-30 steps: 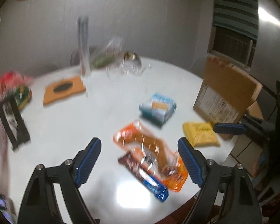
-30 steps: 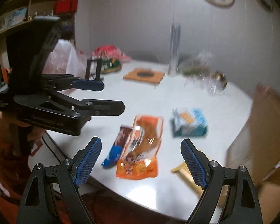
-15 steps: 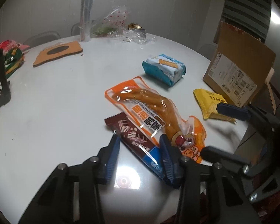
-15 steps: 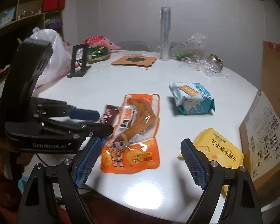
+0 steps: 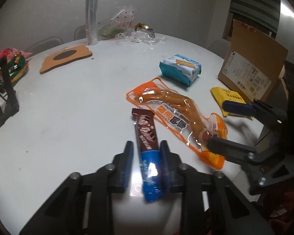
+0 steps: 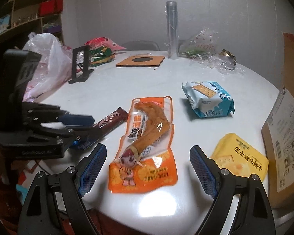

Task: Organize snacks
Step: 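Grasp the chocolate bar with the left gripper while the right grasps the orange duck-neck pouch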

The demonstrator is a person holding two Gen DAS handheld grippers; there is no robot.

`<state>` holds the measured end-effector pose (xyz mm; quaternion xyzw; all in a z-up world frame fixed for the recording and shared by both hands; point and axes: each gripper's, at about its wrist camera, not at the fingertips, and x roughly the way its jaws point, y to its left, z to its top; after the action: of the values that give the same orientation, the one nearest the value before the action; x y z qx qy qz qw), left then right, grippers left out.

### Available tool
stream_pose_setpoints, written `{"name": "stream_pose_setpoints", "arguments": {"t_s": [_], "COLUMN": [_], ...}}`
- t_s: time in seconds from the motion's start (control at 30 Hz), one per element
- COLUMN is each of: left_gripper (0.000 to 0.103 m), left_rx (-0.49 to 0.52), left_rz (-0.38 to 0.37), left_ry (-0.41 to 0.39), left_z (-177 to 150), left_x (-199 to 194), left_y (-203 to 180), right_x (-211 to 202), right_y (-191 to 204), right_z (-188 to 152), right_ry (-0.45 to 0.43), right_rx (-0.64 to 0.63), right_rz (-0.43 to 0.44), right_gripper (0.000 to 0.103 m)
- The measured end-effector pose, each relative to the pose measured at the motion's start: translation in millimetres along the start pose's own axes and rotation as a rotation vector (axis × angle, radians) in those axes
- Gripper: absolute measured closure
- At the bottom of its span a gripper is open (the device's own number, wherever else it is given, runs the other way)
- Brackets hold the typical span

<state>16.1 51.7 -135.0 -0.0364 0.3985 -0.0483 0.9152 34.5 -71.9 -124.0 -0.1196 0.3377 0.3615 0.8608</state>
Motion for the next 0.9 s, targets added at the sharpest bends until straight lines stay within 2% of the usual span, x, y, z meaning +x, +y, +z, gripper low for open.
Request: {"name": "stream_pose_setpoints", "arguments": {"t_s": [0.63,0.83,0.9], "left_gripper": [0.086,0.086,0.086], "left_rx": [-0.053,-0.057,-0.059], "left_rz": [0.021,0.005,0.002], "left_ry": [-0.061,-0.069,-0.072], "left_z": [11.6,14.2,15.0], "left_x": [-4.6,-2.2,-1.5], "left_y": [35.6,40.1,40.9], "right_x": [50.7,55.5,54.0], "right_y": [16.1,14.5,14.2], "right_z": [22.0,24.7,25.5], "right_ry": [0.081,0.089,0.074], "right_rx": [-0.009,0.016,0.016], "right_rz": [-0.101,-0.113,-0.129], "right_gripper": [0.020,0.037,0.052]}}
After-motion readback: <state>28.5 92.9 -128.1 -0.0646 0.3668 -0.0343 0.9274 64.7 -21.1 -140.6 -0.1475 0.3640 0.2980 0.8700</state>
